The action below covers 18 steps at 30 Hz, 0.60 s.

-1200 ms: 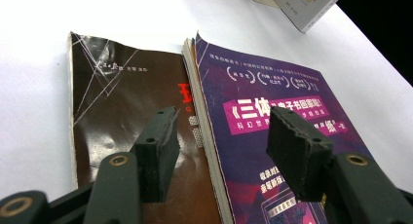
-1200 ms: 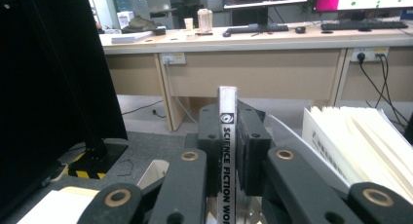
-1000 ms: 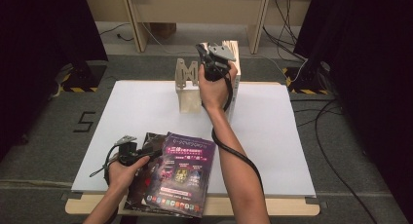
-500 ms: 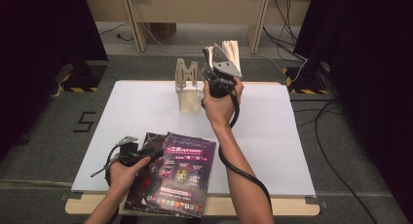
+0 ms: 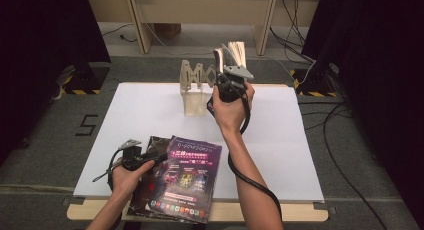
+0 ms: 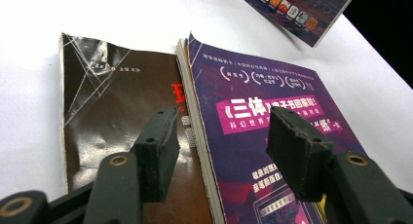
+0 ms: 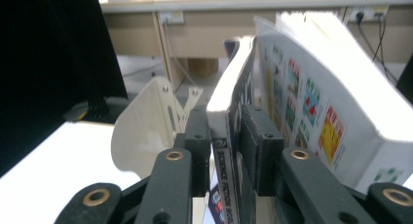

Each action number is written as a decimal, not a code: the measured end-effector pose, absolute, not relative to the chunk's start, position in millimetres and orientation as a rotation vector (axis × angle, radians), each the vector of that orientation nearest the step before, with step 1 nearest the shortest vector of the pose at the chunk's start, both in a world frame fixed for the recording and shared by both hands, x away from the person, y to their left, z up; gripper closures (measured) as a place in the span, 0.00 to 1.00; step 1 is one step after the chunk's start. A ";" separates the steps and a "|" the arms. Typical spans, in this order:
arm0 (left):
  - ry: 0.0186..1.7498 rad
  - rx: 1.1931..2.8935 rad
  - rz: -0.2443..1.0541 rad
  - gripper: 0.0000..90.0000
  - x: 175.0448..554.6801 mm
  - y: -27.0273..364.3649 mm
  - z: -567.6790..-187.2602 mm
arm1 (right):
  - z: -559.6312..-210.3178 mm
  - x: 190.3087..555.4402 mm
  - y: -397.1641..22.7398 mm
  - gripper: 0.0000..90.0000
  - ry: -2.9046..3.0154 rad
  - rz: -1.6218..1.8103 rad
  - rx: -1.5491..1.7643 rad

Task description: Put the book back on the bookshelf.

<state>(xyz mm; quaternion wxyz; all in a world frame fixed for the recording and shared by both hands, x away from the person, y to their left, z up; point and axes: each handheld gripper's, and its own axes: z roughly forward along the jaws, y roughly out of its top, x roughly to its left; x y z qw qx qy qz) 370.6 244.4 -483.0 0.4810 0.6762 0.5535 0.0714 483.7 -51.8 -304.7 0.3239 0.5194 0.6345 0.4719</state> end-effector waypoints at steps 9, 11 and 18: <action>1.345 1.649 0.172 0.49 370.7 243.8 -482.5 | -302.9 487.0 -55.7 0.77 1.699 1.200 1.417; 1.346 1.650 0.172 0.49 370.6 243.2 -482.7 | -302.5 488.7 -56.0 0.77 1.705 1.185 1.419; 1.345 1.649 0.170 0.49 370.9 243.5 -482.8 | -302.8 490.8 -54.7 0.85 1.724 1.143 1.423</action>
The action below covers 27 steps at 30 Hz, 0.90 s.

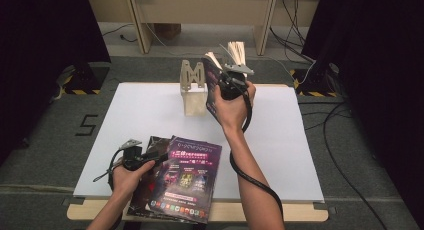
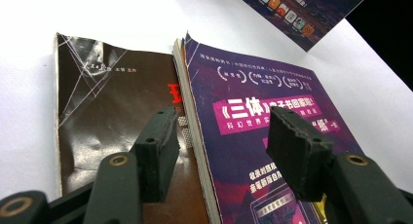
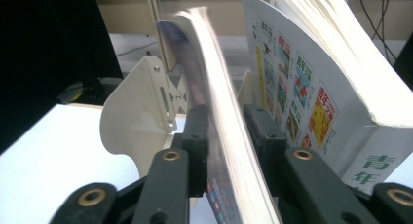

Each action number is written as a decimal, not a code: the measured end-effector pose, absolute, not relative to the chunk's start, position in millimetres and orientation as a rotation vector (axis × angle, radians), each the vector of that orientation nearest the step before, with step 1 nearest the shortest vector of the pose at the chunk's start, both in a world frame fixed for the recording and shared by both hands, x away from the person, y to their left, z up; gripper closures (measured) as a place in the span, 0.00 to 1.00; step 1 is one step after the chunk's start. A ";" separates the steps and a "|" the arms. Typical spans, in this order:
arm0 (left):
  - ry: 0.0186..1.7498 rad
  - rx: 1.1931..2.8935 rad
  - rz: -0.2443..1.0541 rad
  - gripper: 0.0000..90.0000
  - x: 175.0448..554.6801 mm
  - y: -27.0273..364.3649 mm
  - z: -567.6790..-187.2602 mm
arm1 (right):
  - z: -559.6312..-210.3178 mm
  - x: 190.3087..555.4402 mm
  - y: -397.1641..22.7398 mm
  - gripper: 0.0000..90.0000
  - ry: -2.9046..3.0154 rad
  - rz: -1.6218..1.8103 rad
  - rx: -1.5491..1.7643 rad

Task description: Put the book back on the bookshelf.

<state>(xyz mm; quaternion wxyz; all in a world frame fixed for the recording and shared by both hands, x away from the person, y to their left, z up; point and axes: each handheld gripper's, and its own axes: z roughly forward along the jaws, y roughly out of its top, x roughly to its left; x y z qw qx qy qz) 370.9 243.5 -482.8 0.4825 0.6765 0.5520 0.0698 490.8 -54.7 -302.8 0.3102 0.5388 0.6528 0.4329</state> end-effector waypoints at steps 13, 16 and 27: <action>1.349 1.646 0.167 0.49 372.1 243.8 -484.3 | -296.5 496.2 -49.2 0.92 1.723 1.159 1.435; 1.349 1.643 0.168 0.49 371.7 244.5 -483.4 | -295.7 499.1 -46.7 0.92 1.698 1.179 1.442; 1.350 1.640 0.171 0.49 372.0 246.0 -483.0 | -287.5 516.3 -43.2 0.92 1.623 1.185 1.446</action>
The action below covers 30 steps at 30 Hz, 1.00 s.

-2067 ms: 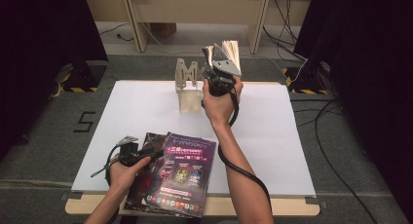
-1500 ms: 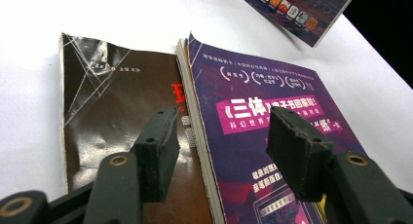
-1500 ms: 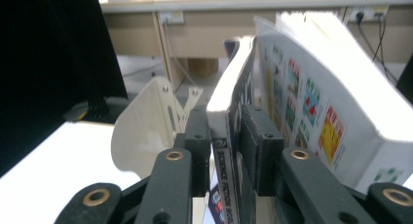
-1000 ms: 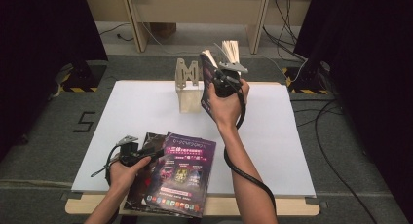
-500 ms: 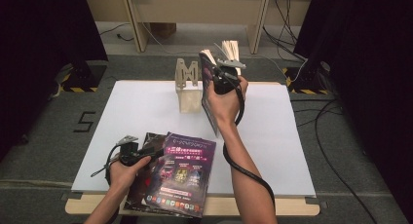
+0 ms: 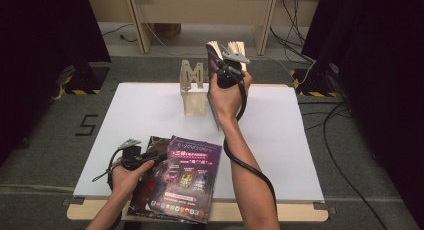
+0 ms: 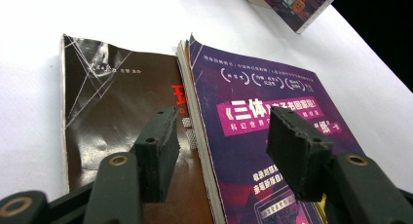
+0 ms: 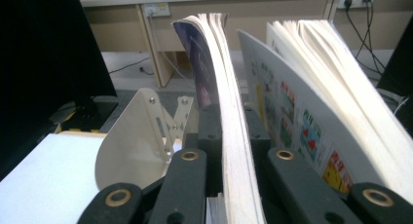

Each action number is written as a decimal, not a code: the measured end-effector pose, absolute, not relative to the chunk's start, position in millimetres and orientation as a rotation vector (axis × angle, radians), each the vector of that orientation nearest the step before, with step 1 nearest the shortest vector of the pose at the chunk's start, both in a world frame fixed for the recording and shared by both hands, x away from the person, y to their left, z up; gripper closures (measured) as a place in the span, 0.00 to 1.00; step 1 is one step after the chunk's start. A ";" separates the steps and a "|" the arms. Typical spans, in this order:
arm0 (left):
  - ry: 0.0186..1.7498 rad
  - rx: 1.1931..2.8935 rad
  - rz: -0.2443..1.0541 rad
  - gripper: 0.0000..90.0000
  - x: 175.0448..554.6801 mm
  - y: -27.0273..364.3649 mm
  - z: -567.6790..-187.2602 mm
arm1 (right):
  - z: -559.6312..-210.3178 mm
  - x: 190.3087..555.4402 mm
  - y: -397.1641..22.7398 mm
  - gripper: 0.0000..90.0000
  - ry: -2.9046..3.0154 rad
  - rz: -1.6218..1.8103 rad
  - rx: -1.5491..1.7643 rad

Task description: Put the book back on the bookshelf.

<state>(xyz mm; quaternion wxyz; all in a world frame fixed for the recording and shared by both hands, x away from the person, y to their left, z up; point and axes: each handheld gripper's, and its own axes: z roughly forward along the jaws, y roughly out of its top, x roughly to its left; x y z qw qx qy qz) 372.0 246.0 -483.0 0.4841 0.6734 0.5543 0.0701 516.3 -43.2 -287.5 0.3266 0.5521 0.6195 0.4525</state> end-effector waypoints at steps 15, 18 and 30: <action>1.351 1.640 0.167 0.49 372.2 245.8 -484.4 | -290.9 541.8 -41.1 0.92 1.583 1.190 1.471; 1.352 1.638 0.169 0.49 372.3 246.3 -484.3 | -293.9 545.1 -40.1 0.92 1.576 1.184 1.479; 1.350 1.641 0.168 0.49 372.1 246.5 -484.5 | -297.3 548.0 -32.8 0.92 1.542 1.180 1.472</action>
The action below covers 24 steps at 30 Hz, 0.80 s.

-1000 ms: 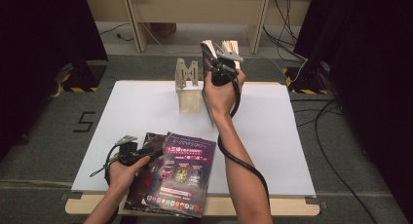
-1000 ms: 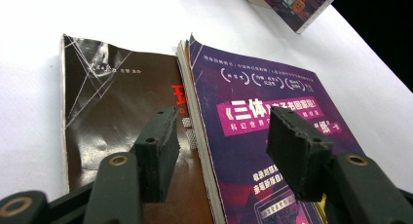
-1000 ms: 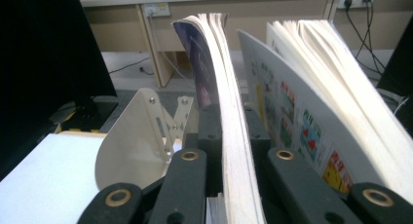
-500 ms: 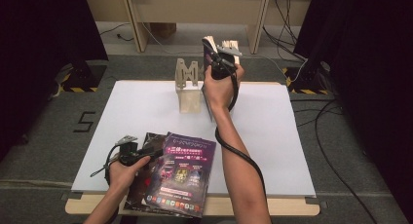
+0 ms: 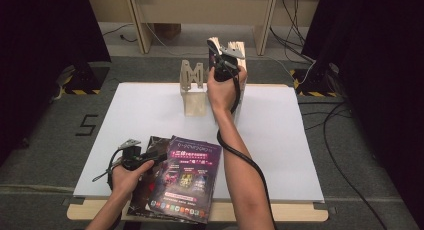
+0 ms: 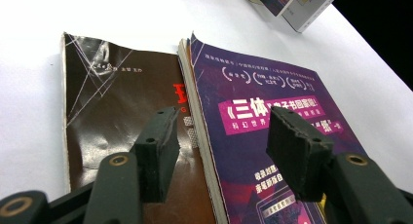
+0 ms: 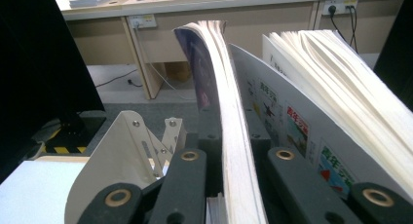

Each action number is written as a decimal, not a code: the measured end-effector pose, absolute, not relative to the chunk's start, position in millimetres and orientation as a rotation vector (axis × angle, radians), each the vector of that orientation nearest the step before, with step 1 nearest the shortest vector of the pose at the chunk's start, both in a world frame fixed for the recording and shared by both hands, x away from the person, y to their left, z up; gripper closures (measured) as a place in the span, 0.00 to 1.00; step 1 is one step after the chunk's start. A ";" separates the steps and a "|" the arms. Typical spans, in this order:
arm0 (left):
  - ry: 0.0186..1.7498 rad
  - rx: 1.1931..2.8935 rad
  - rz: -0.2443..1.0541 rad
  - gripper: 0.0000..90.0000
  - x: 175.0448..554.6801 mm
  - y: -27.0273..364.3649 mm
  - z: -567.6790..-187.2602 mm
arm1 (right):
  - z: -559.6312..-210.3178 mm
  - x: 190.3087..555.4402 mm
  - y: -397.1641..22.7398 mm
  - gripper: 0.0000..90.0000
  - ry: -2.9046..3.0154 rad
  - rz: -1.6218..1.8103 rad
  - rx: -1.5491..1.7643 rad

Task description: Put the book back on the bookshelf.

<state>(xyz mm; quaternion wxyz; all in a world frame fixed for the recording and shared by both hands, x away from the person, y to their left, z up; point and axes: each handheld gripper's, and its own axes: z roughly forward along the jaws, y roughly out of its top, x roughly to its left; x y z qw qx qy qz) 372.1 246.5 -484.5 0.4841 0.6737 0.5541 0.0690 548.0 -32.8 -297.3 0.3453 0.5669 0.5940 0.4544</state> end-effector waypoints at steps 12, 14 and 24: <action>1.346 1.645 0.165 0.49 372.3 246.6 -485.7 | -306.5 556.3 -30.2 0.92 1.518 1.156 1.492; 1.347 1.644 0.166 0.49 371.9 246.5 -485.6 | -306.5 555.7 -30.3 0.92 1.523 1.138 1.498; 1.340 1.652 0.163 0.49 371.1 244.3 -486.1 | -300.5 544.4 -34.8 0.86 1.555 1.106 1.511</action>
